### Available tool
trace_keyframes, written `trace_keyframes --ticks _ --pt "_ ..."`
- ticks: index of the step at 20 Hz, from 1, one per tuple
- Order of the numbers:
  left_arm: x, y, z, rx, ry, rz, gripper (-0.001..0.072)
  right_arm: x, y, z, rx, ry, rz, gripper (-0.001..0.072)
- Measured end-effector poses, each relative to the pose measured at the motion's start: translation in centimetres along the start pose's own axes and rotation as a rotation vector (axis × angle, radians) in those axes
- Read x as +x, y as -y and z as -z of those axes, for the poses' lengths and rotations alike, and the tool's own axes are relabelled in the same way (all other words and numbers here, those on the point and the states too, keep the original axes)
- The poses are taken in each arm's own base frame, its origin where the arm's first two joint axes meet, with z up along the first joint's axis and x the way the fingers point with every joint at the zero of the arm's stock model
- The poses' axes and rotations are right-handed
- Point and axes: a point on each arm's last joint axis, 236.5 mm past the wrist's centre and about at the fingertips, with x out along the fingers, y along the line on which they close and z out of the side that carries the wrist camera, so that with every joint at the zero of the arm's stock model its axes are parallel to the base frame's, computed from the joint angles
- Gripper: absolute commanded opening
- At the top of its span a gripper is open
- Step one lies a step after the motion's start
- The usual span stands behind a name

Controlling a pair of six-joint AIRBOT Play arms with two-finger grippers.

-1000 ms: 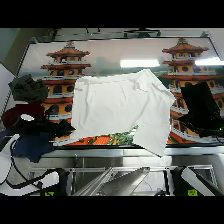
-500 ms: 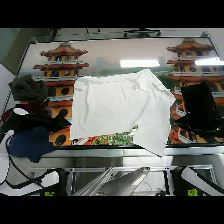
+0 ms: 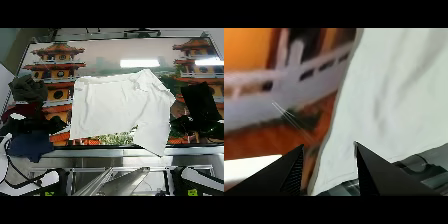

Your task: Fold the shirts.

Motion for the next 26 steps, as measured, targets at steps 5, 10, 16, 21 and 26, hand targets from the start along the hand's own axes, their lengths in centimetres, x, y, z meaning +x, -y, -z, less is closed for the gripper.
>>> trace_keyframes --ticks 5,10,16,21,26 --pt "2.2 0.9 0.8 0.05 -0.015 -0.021 0.0348 1.9 -1.1 0.0 0.028 -0.033 -0.093 0.0535" --pt "4.0 2.4 1.5 0.12 -0.049 -0.036 0.0347 3.1 -1.2 0.7 0.019 -0.068 -0.103 0.0535" --pt "6.6 3.4 3.9 0.079 -0.176 0.017 0.0347 3.4 -1.0 0.7 0.014 -0.07 -0.095 0.0535" --pt "5.4 2.9 1.8 0.101 -0.146 -0.005 0.0041 3.5 -0.7 0.7 0.007 -0.07 -0.084 0.0447" --pt "5.4 3.3 1.7 0.092 -0.124 0.039 0.0037 3.6 -0.1 0.5 -0.009 -0.061 -0.061 0.002"
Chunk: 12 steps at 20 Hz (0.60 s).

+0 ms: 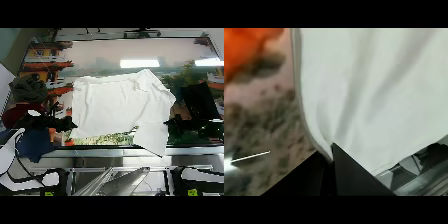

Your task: Fold the shirts.

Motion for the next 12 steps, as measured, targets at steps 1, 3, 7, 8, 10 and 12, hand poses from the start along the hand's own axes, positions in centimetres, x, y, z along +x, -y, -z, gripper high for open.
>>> trace_keyframes --ticks 1,3,7,8,10,12 --pt "0.5 0.6 0.4 -0.005 -0.008 0.036 0.0035 0.0 -0.3 0.0 -0.005 -0.001 -0.01 0.002" --pt "0.6 1.9 -0.1 0.015 0.02 0.095 0.003 -0.5 -1.9 -0.1 -0.029 -0.007 -0.058 0.002" --pt "-8.1 12.6 -4.6 0.16 0.263 0.438 0.003 -6.0 -12.9 -3.0 -0.198 0.109 -0.323 0.002" --pt "-12.5 16.1 -5.5 0.232 0.364 0.533 0.003 -8.7 -16.8 -3.6 -0.279 0.165 -0.398 0.002" --pt "-23.3 23.0 -5.6 0.42 0.609 0.696 0.0031 -15.7 -25.4 -4.0 -0.478 0.33 -0.542 0.002" --pt "-34.7 28.9 -2.2 0.636 0.858 0.82 0.0031 -23.7 -33.9 -1.5 -0.713 0.514 -0.65 0.002"
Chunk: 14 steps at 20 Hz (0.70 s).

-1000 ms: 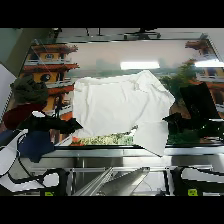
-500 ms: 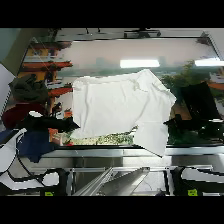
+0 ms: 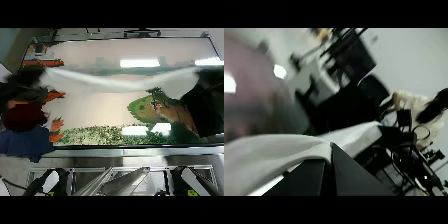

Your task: Fold the shirts.

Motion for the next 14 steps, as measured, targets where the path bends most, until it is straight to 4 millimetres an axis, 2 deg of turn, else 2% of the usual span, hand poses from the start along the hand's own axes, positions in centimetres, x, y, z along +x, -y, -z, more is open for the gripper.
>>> trace_keyframes --ticks 2,3,4,5,6,7,8,9,11,13,14 --pt "-2.6 9.9 -5.7 0.229 0.169 0.114 0.0032 -1.2 -9.6 -4.7 -0.26 0.136 -0.043 0.0021" --pt "-4.0 14.0 -7.5 0.325 0.241 0.148 0.0032 -1.9 -14.2 -6.1 -0.394 0.198 -0.041 0.0021" --pt "-5.3 17.2 -8.6 0.393 0.292 0.166 0.0031 -2.4 -17.9 -7.0 -0.512 0.248 -0.025 0.002" --pt "-6.2 19.6 -9.3 0.45 0.325 0.167 0.0031 -2.9 -21.2 -7.6 -0.623 0.29 0.006 0.002" --pt "-6.7 21.0 -9.7 0.484 0.34 0.161 0.0031 -3.1 -23.5 -7.8 -0.715 0.315 0.051 0.002" --pt "-6.9 21.8 -9.9 0.506 0.341 0.15 0.0032 -3.2 -24.7 -8.1 -0.776 0.332 0.092 0.002" --pt "-6.7 21.8 -10.0 0.51 0.328 0.133 0.0031 -3.3 -25.4 -8.3 -0.816 0.34 0.134 0.002" --pt "-6.1 20.9 -9.9 0.498 0.292 0.102 0.0032 -3.4 -25.6 -8.6 -0.838 0.342 0.162 0.002" --pt "-4.0 17.5 -9.2 0.432 0.19 0.043 0.0031 -3.1 -24.2 -9.1 -0.825 0.31 0.184 0.002" --pt "-1.5 12.3 -8.6 0.339 0.092 -0.026 0.0031 -2.0 -20.2 -9.2 -0.753 0.227 0.201 0.0019" --pt "-0.2 9.5 -8.0 0.293 0.041 -0.058 0.0031 -0.9 -17.1 -8.9 -0.698 0.165 0.212 0.0019"
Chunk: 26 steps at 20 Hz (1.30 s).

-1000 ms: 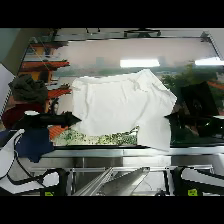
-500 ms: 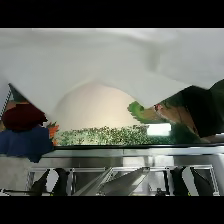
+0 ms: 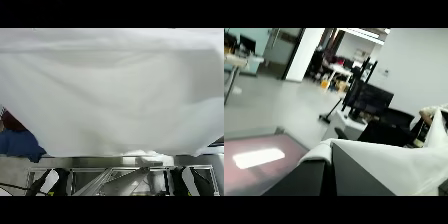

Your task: Fold the shirts.

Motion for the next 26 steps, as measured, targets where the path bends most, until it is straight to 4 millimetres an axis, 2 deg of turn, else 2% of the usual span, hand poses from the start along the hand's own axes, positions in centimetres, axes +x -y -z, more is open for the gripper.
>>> trace_keyframes --ticks 1,3,5,8,10,12,15,18,21,26 --pt "1.5 -2.8 1.7 -0.046 -0.06 -0.034 0.0031 1.5 1.9 2.7 0.043 -0.074 -0.004 0.0019" --pt "4.2 -9.2 6.0 -0.132 -0.184 -0.124 0.0031 4.9 6.4 9.6 0.136 -0.237 0.021 0.0019" --pt "6.0 -15.9 10.9 -0.217 -0.302 -0.224 0.0031 8.2 11.1 17.0 0.227 -0.38 0.063 0.0018" --pt "6.8 -25.5 18.7 -0.328 -0.444 -0.36 0.0031 12.3 17.2 27.8 0.396 -0.524 0.107 0.0018" --pt "6.6 -30.8 23.1 -0.383 -0.509 -0.424 0.003 14.2 20.1 33.9 0.512 -0.575 0.12 0.0018" --pt "6.4 -35.3 27.2 -0.424 -0.565 -0.464 0.0029 15.6 22.0 38.7 0.611 -0.604 0.125 0.0018" --pt "6.4 -40.0 31.2 -0.454 -0.612 -0.49 0.0028 16.6 24.1 43.9 0.691 -0.628 0.135 0.0018" --pt "6.6 -43.2 33.3 -0.455 -0.631 -0.495 0.0019 16.8 25.0 47.3 0.725 -0.654 0.14 0.0018" --pt "7.1 -44.9 34.3 -0.432 -0.652 -0.489 0.0019 16.3 24.7 49.8 0.722 -0.713 0.135 0.0018" --pt "6.5 -46.4 36.6 -0.318 -0.776 -0.544 0.0022 14.0 24.5 53.4 0.698 -0.874 0.18 0.0018"
